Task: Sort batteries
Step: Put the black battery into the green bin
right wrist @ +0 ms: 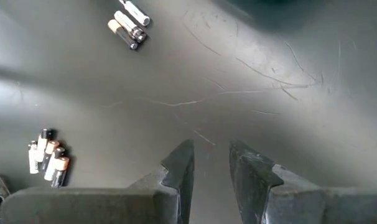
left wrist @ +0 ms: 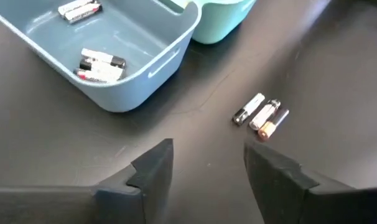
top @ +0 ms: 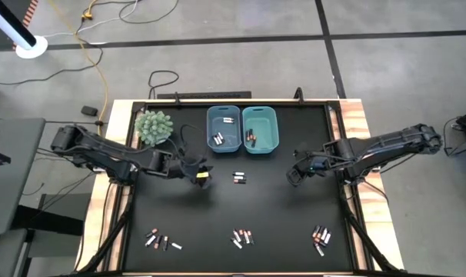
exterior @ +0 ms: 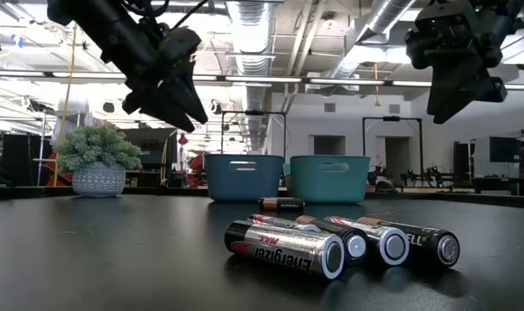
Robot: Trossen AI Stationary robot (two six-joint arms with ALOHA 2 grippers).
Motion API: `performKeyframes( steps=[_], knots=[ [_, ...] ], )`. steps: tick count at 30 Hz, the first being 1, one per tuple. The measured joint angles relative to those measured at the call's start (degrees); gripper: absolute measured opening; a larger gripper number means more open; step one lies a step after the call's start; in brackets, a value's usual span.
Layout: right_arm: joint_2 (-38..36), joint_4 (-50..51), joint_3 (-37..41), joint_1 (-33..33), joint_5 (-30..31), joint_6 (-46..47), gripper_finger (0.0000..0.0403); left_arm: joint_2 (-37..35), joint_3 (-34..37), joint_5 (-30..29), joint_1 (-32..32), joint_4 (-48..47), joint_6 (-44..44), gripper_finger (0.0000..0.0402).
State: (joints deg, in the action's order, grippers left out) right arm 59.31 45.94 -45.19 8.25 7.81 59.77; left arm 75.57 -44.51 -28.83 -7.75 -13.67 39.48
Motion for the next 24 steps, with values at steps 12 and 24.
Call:
performKeyframes(
  steps=[12, 24],
  knots=[
    [0.0, -0.2, 0.0, 0.0, 0.0, -1.7, 0.0118, -1.0, -10.0, -0.6, -0.4, -30.2, 0.3, 0.0189],
    [0.0, -0.2, 0.0, 0.0, 0.0, -1.7, 0.0118, 0.3, -21.4, 3.4, -10.8, -65.3, 29.2, 0.0188]
  ],
)
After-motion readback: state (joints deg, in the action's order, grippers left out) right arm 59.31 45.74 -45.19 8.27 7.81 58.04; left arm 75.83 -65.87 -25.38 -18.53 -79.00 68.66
